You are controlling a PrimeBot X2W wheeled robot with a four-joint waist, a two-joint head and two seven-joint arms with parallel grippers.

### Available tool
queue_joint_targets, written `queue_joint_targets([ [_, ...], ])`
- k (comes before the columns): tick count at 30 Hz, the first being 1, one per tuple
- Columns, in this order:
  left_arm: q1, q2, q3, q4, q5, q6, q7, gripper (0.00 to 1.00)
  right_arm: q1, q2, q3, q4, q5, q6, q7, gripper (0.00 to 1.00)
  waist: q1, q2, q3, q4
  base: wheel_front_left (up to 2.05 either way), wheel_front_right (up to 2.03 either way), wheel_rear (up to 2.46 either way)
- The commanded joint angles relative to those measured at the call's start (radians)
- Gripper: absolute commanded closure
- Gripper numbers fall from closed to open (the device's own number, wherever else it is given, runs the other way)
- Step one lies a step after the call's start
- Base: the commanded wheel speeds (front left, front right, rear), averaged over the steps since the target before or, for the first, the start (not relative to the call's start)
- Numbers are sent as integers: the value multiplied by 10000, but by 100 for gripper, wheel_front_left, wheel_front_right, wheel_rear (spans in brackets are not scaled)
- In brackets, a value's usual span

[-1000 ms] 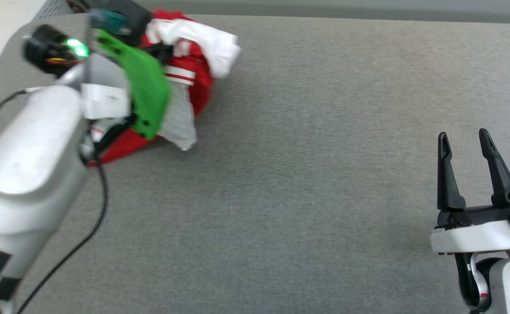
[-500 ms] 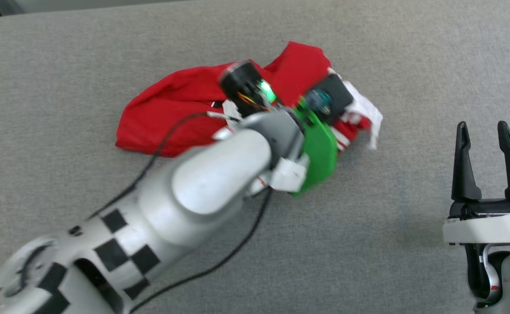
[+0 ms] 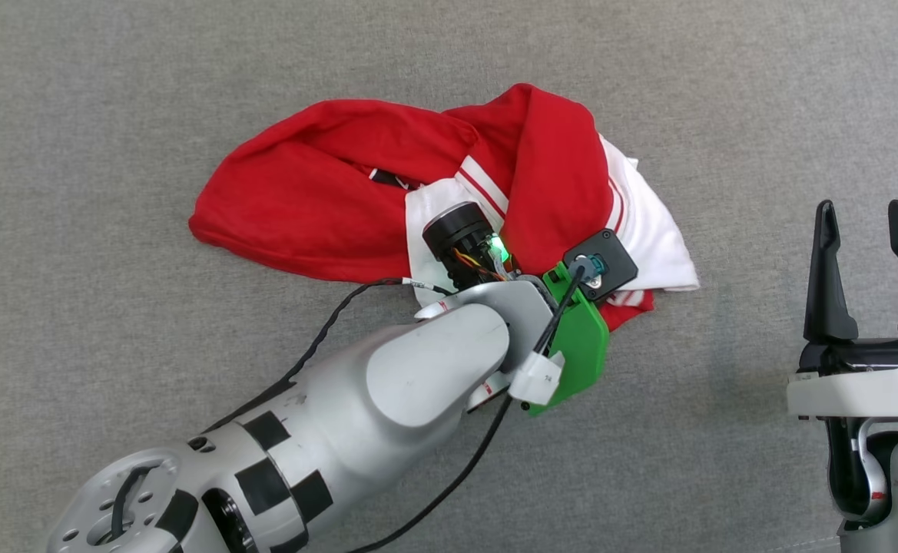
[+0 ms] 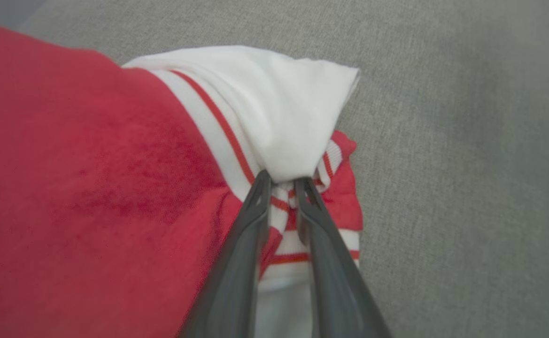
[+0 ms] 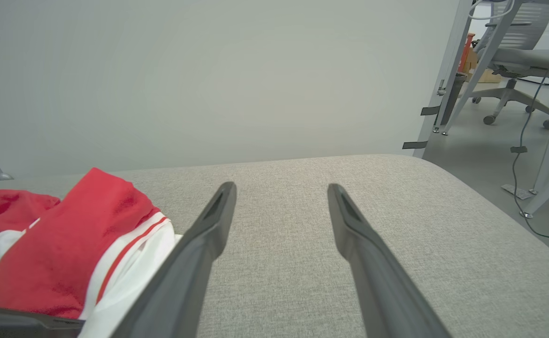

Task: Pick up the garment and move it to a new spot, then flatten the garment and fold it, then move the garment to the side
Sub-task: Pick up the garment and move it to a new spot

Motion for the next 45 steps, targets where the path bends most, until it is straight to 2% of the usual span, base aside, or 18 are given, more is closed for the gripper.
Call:
queue_joint_targets([
  [1, 126, -60, -14, 91, -12, -27, -364, 0, 7, 12, -20, 46, -5, 37, -47, 0, 0, -1, -387, 289, 0, 0, 0],
  [7, 103, -162, 345, 130, -230, 86, -2205, 0, 530, 12, -17, 147, -107, 37, -47, 0, 0, -1, -1405, 849, 0, 0, 0],
  [10, 287, -136, 678, -104, -319, 445, -2899, 0, 771, 12, -49, 159, -142, 37, -47, 0, 0, -1, -1902, 1181, 0, 0, 0],
  [14, 628, 290, 1234, -493, -320, 1291, -3653, 0, 1039, 12, -11, 143, -202, 37, -47, 0, 0, -1, -2373, 1542, 0, 0, 0],
  [20, 1704, 1358, 2513, -1365, -279, 2767, -4127, 0, 1344, 12, -20, 128, -272, 37, -47, 0, 0, -1, -2822, 1913, 0, 0, 0],
  [25, 3422, 2466, 4519, -3054, 614, 4235, -4155, 0, 1574, 12, 19, 105, -240, 37, -47, 0, 0, -1, -3089, 2086, 0, 0, 0],
  [27, 4355, 2858, 5374, -3652, 970, 4631, -4157, 0, 1684, 12, 43, 88, -206, 37, -47, 0, 0, -1, -3175, 2146, 0, 0, 0],
  [31, 6120, 3328, 7008, -4579, 1613, 5133, -4158, 0, 1837, 12, 105, 89, -172, 37, -47, 0, 0, -1, -3315, 2220, 0, 0, 0],
  [34, 7339, 3359, 8103, -5145, 2014, 5195, -4159, 0, 1924, 12, 183, 155, -163, 37, -47, 0, 0, -1, -3431, 2233, 0, 0, 0],
  [37, 8371, 3103, 8993, -5620, 2282, 4974, -4159, 0, 1999, 12, 255, 230, -170, 37, -47, 0, 0, -1, -3547, 2221, 0, 0, 0],
  [38, 8724, 2952, 9287, -5752, 2347, 4795, -4159, 0, 2033, 12, 280, 269, -164, 37, -47, 0, 0, -1, -3594, 2205, 0, 0, 0],
  [40, 9508, 2505, 9855, -5934, 2615, 4154, -4159, 0, 2126, 12, 363, 358, -171, 37, -47, 0, 0, -1, -3707, 2160, 0, 0, 0],
  [45, 10303, 1783, 10248, -5756, 3302, 3188, -4159, 0, 2402, 12, 632, 491, -267, 37, -47, 0, 0, -1, -3913, 2074, 0, 0, 0],
])
